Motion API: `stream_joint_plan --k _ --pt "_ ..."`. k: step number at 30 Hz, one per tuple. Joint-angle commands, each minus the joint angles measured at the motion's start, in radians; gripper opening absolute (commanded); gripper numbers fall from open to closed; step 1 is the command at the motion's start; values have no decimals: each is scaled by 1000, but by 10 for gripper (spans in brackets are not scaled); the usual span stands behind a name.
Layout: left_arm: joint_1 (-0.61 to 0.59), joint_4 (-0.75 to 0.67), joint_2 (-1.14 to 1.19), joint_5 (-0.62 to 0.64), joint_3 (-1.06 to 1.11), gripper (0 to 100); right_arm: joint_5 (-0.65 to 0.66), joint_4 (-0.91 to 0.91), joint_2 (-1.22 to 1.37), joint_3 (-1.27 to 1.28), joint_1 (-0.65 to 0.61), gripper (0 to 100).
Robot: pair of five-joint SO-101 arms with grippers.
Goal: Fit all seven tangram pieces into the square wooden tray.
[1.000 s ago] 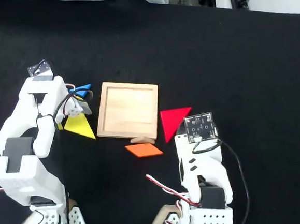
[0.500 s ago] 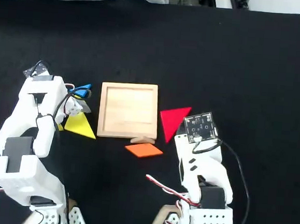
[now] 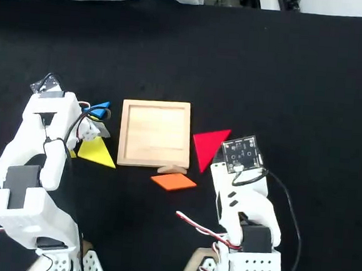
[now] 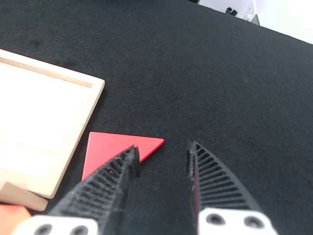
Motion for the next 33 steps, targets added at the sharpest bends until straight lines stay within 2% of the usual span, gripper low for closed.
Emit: stream_joint_plan --k 1,4,18,22,33 --pt "-4 -11 -3 -8 -30 334 -2 -20 114 5 11 170" --pt "-4 -11 -3 -9 -30 290 -2 -20 114 5 11 170" --pt "-35 12 -17 -2 -36 302 -2 -20 114 5 11 170" --pt "-31 84 -17 -5 -36 370 -2 -20 114 5 11 170" --pt "-24 110 -17 -8 -16 374 -2 -17 114 5 11 170"
